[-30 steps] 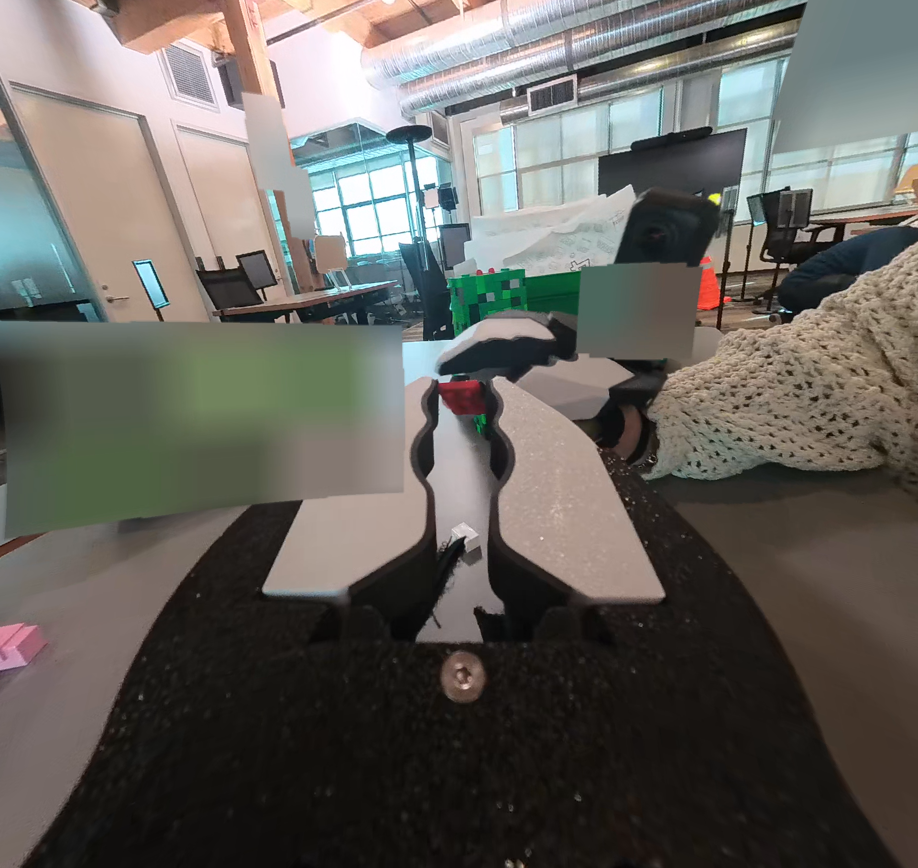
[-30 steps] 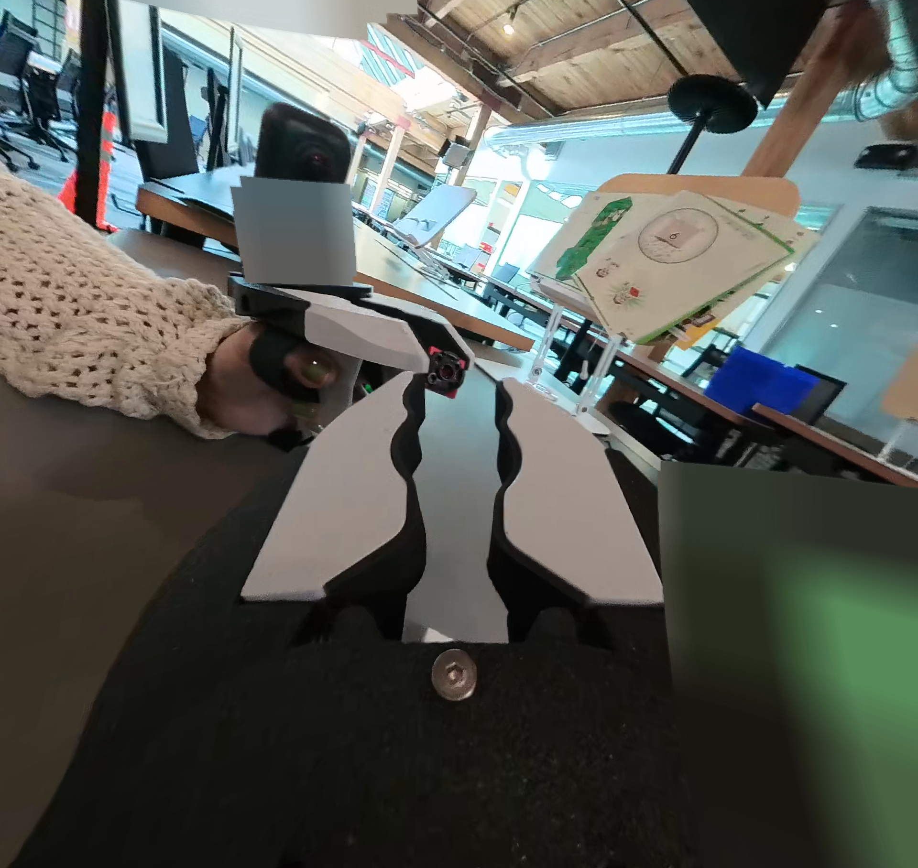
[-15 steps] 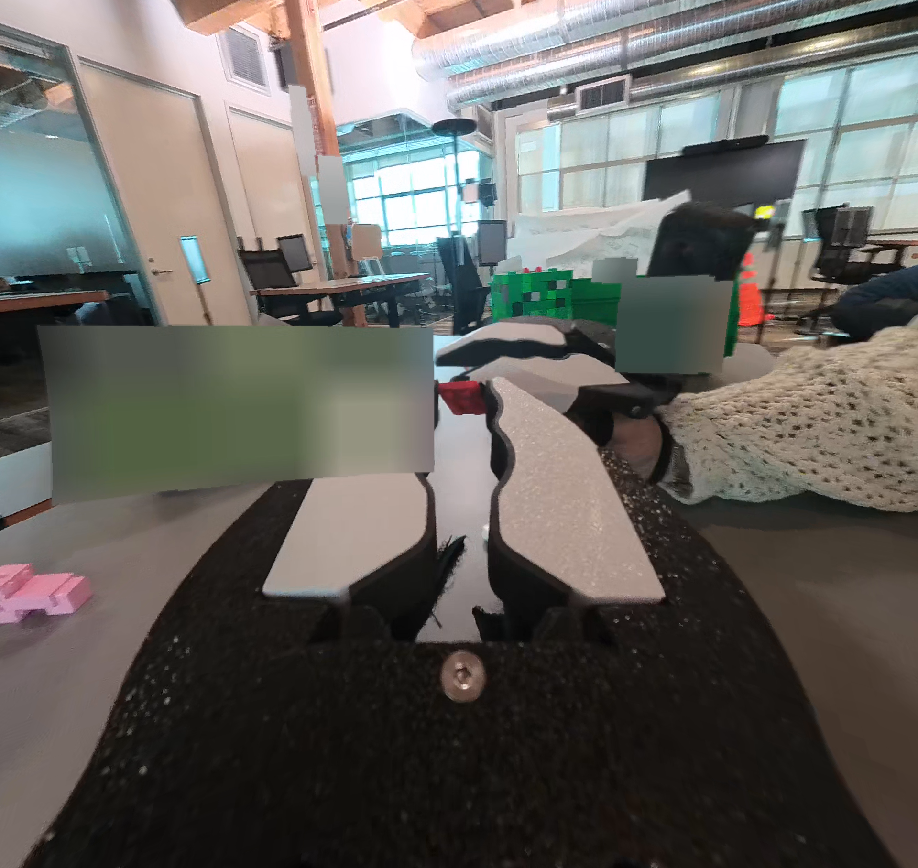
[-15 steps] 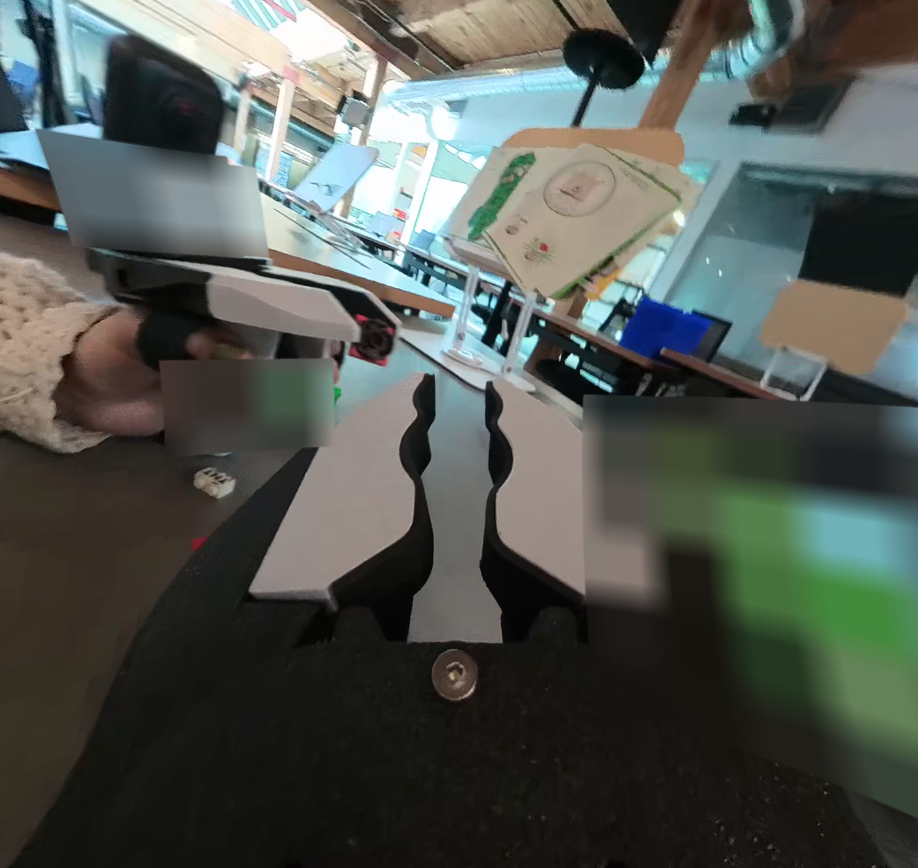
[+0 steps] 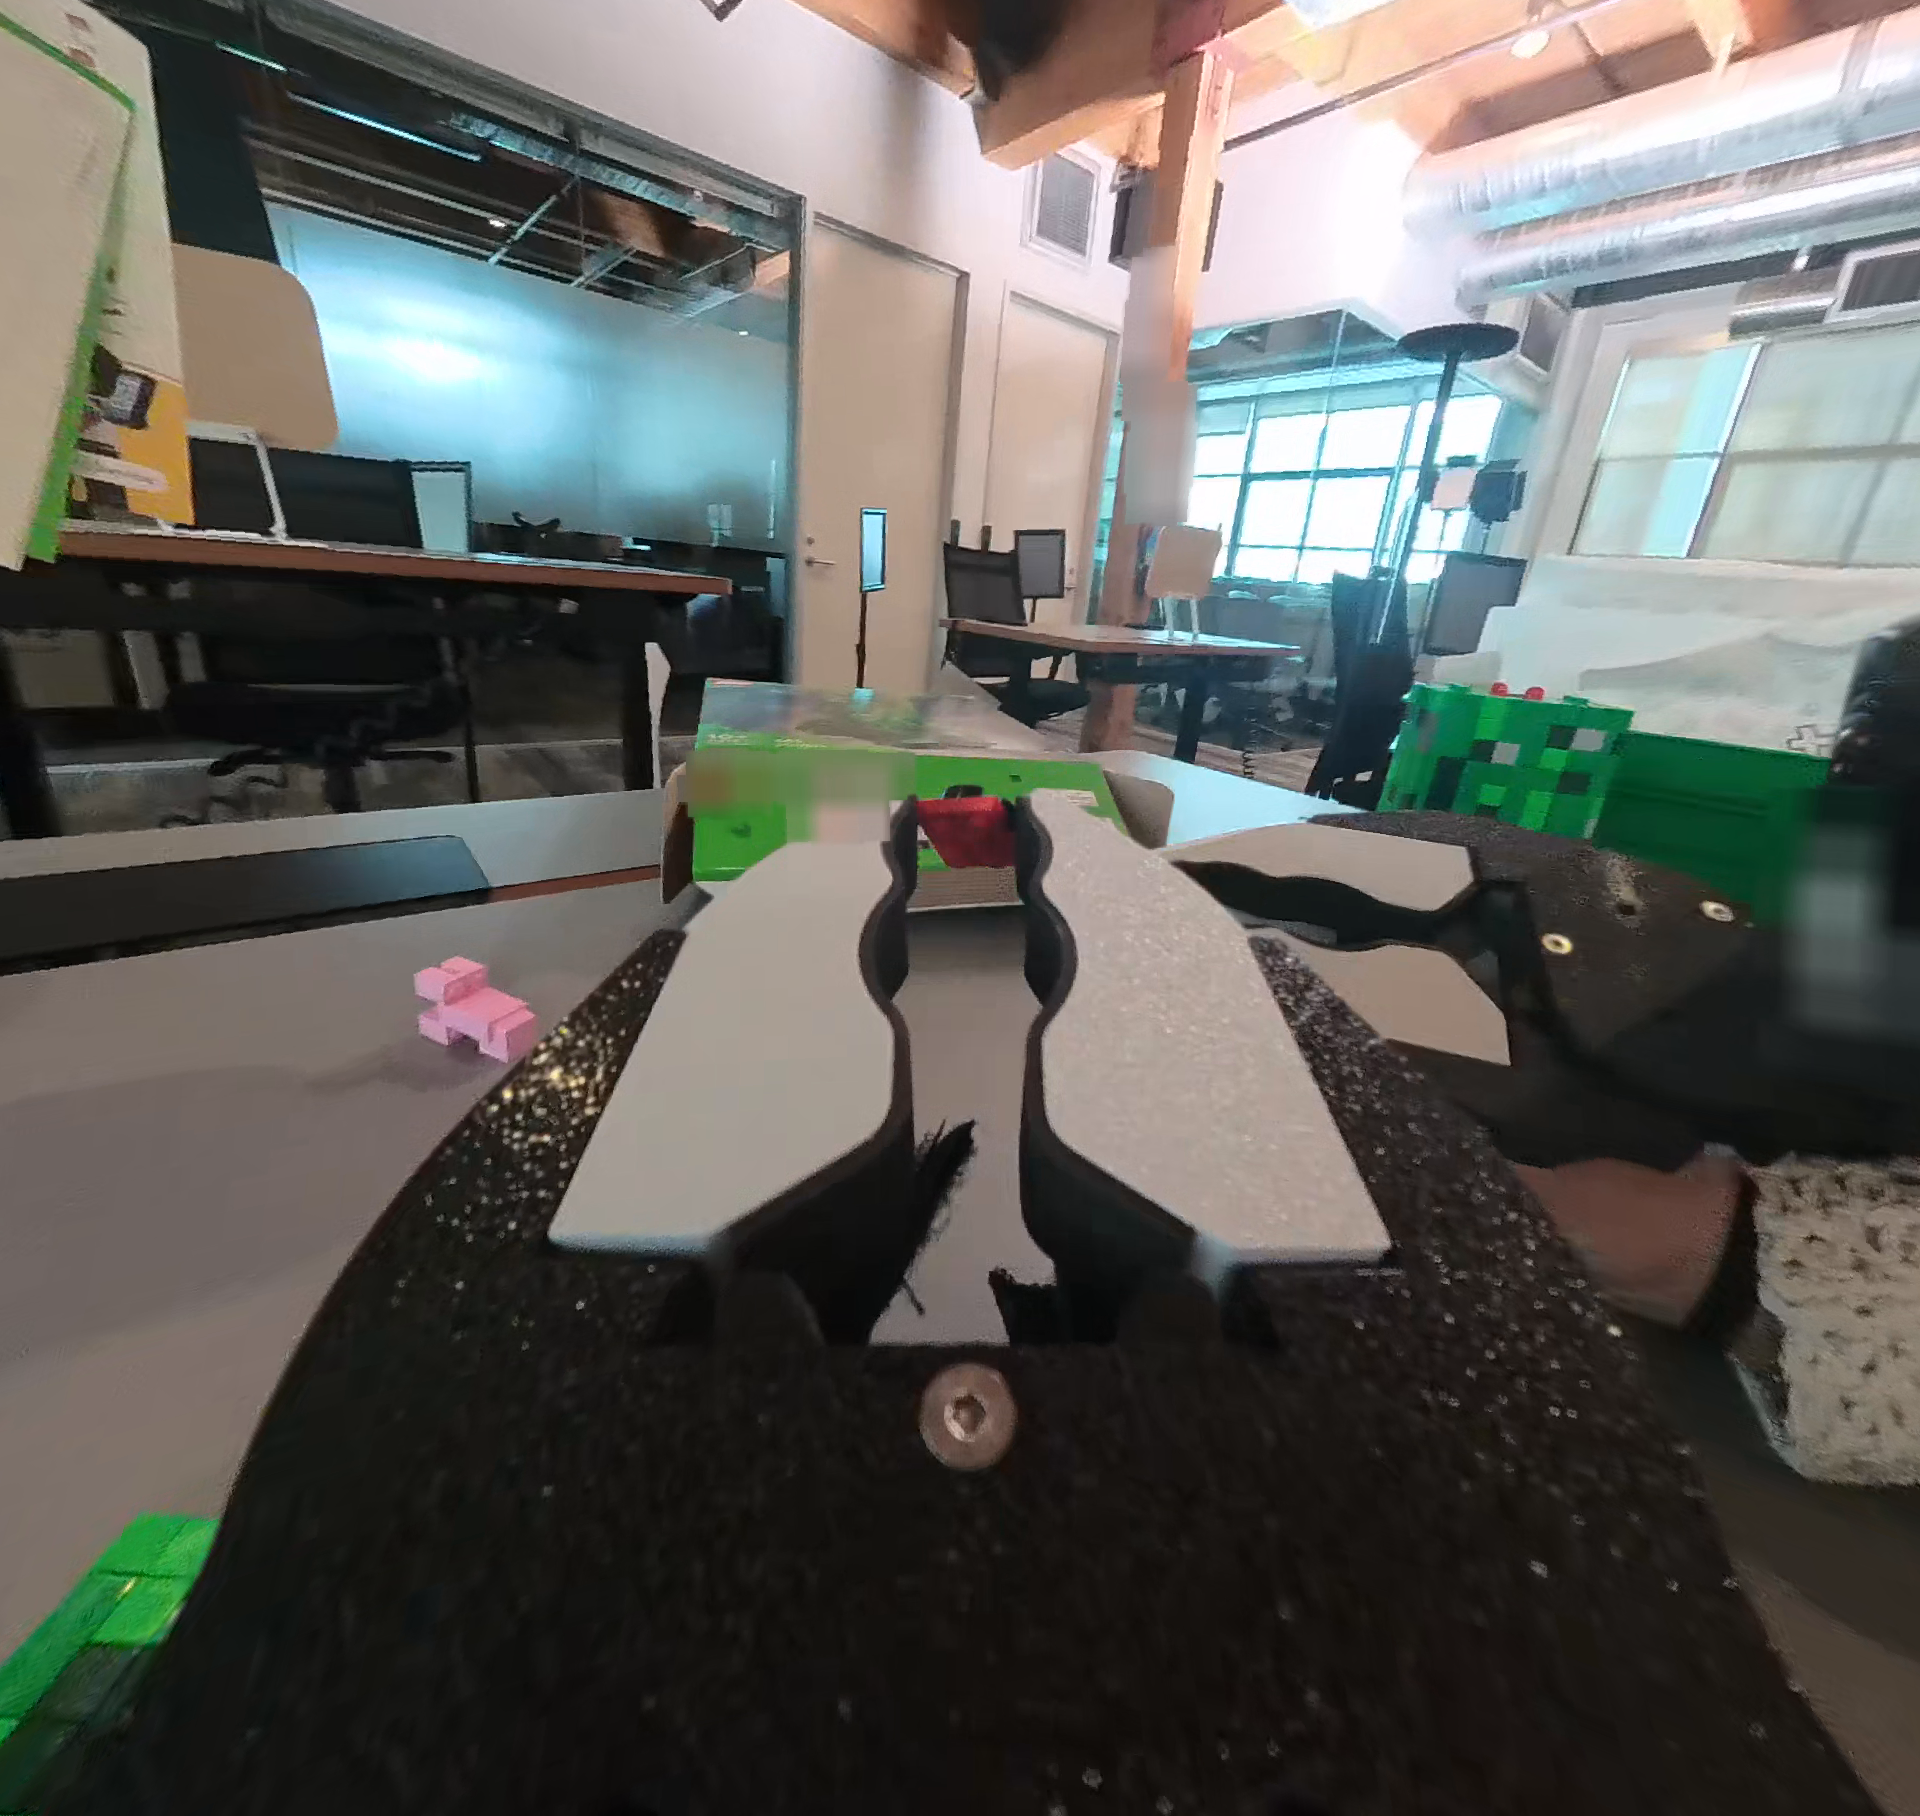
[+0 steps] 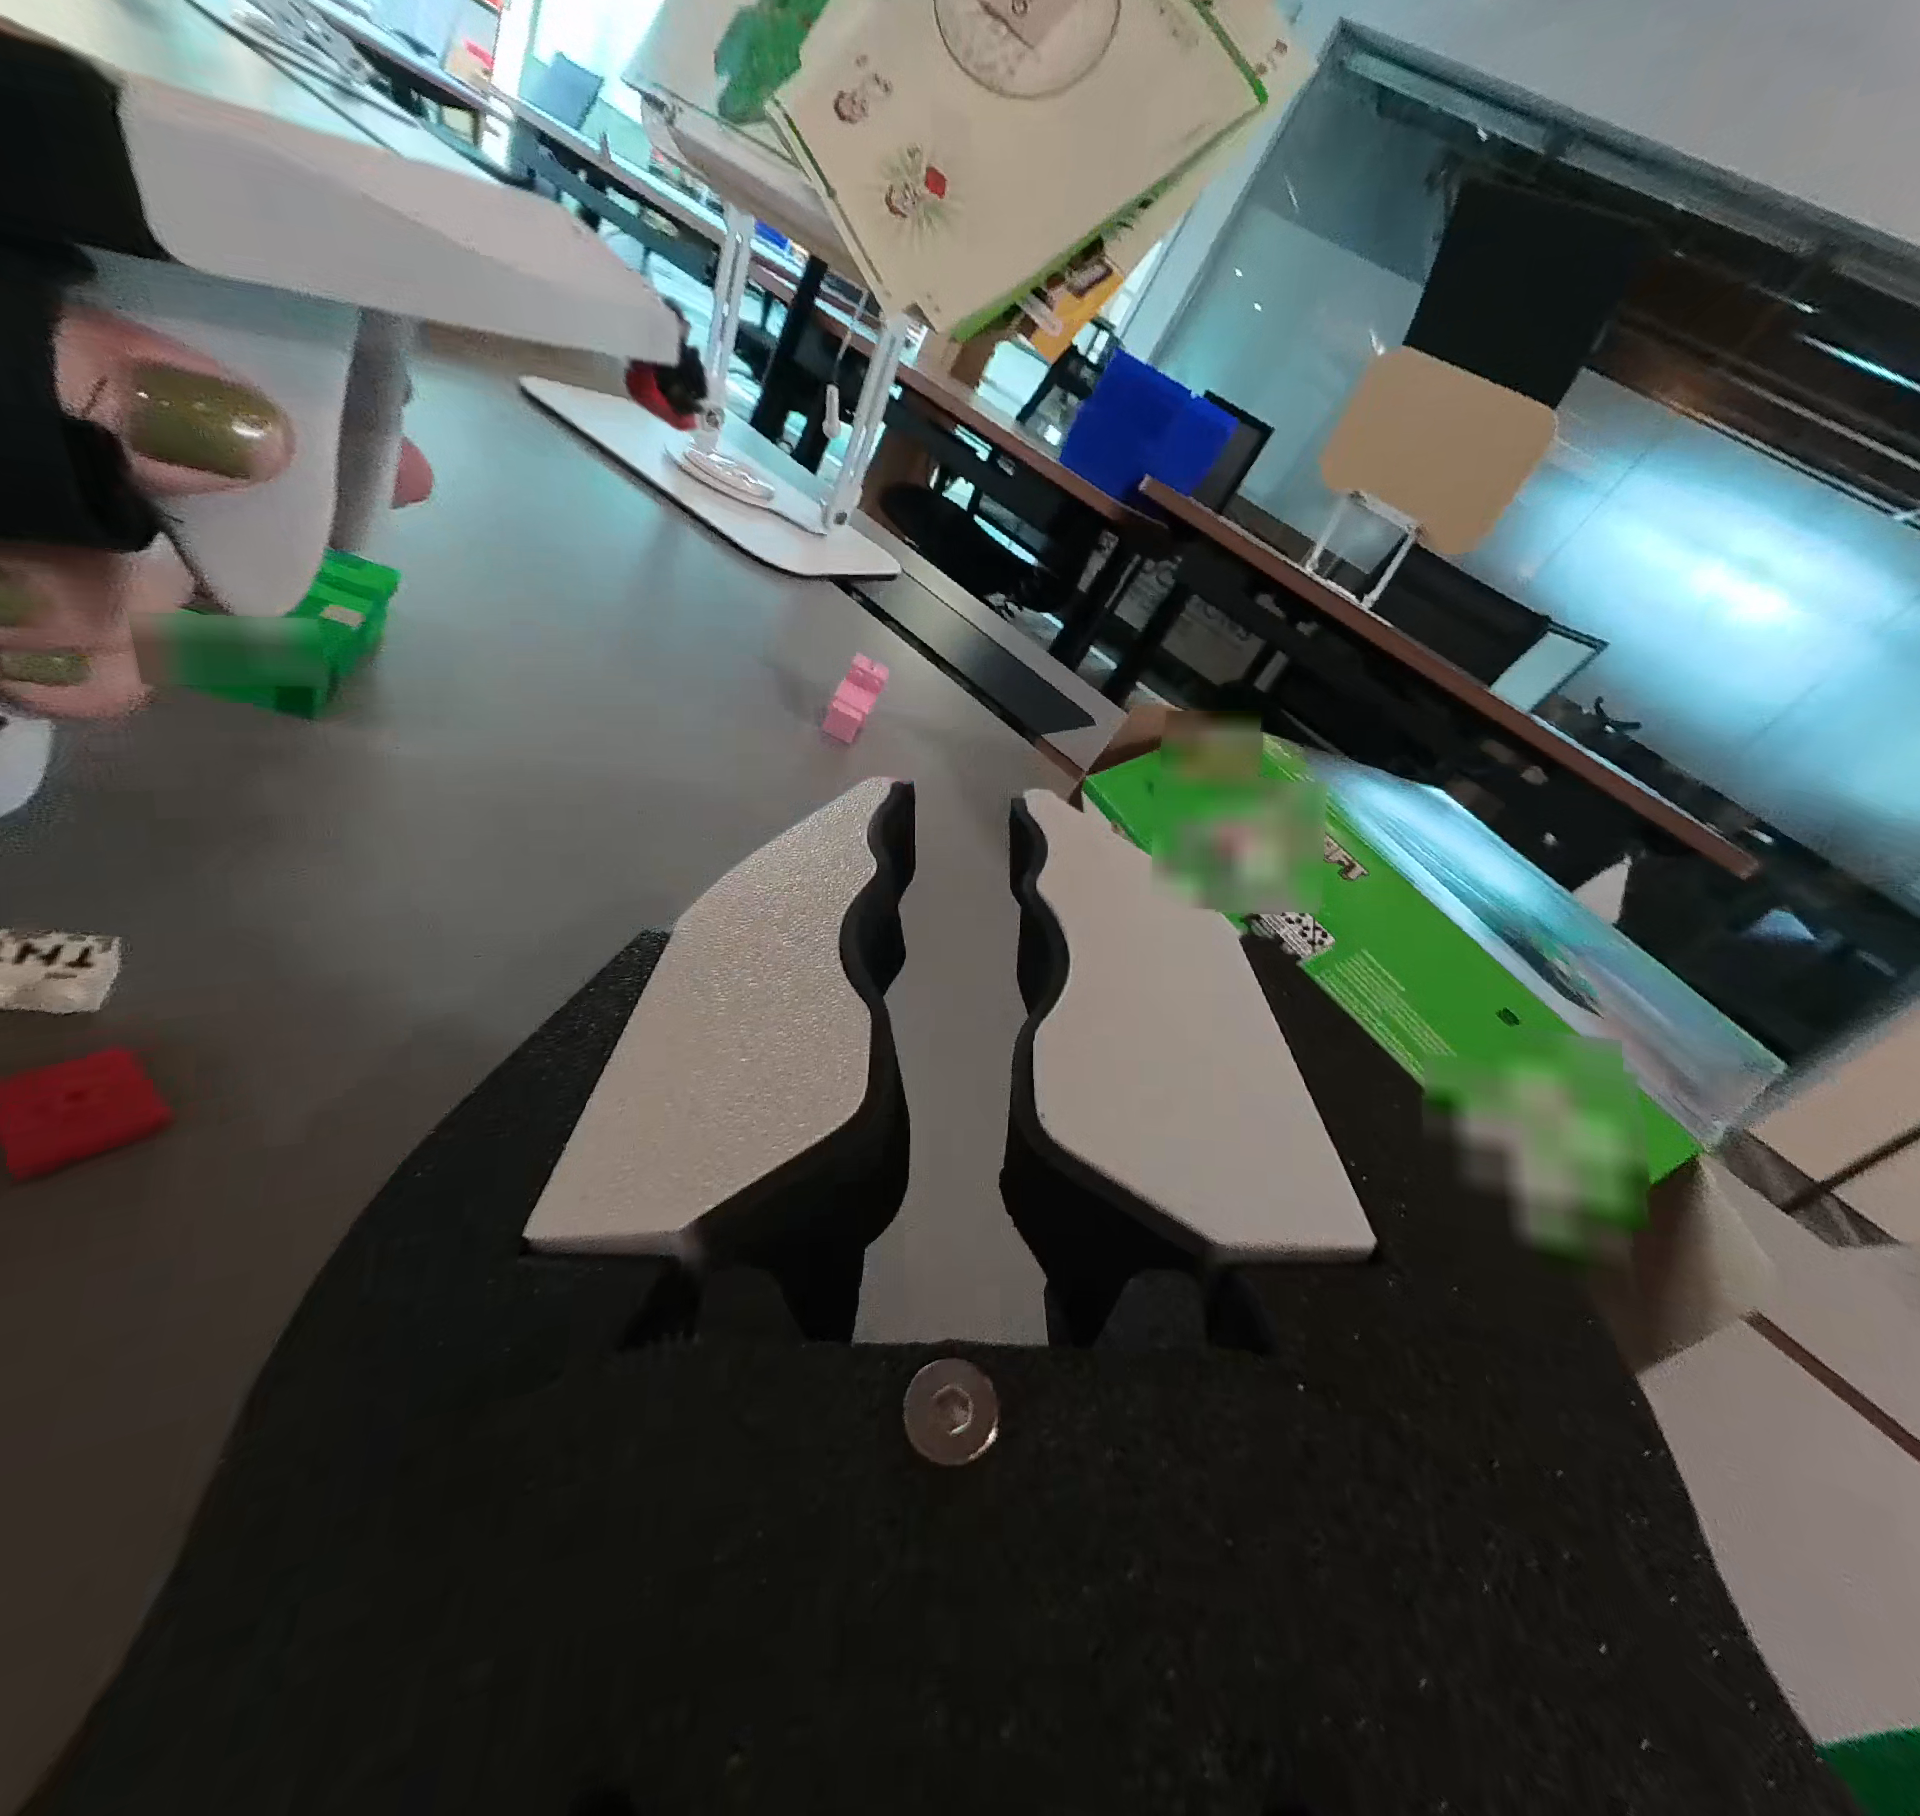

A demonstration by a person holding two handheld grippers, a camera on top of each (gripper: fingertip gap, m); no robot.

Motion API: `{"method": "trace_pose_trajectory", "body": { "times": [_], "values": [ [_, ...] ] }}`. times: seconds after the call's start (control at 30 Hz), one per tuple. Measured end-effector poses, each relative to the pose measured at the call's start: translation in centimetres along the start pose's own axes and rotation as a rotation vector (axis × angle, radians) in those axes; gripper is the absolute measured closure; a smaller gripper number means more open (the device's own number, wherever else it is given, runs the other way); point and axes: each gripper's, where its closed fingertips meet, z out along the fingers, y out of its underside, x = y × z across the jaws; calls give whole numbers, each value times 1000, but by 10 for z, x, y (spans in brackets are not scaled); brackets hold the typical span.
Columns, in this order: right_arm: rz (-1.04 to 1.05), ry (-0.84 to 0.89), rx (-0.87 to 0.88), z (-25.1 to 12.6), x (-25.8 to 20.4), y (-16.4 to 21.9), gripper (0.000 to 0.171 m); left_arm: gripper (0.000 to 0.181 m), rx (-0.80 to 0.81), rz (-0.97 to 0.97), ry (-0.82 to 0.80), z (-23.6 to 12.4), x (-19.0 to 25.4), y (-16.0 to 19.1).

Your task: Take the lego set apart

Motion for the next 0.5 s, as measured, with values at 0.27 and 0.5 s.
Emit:
{"method": "trace_pose_trajectory", "body": {
  "times": [0.27, 0.5],
  "values": [
    [-70, -16, -37, 3, -7, 4, 155, 164, -43, -15, 3, 8, 2, 12],
    [-9, -42, 30, -2, -7, -4, 156, 164, -87, 111, 68, 14, 23, 21]
  ]
}}
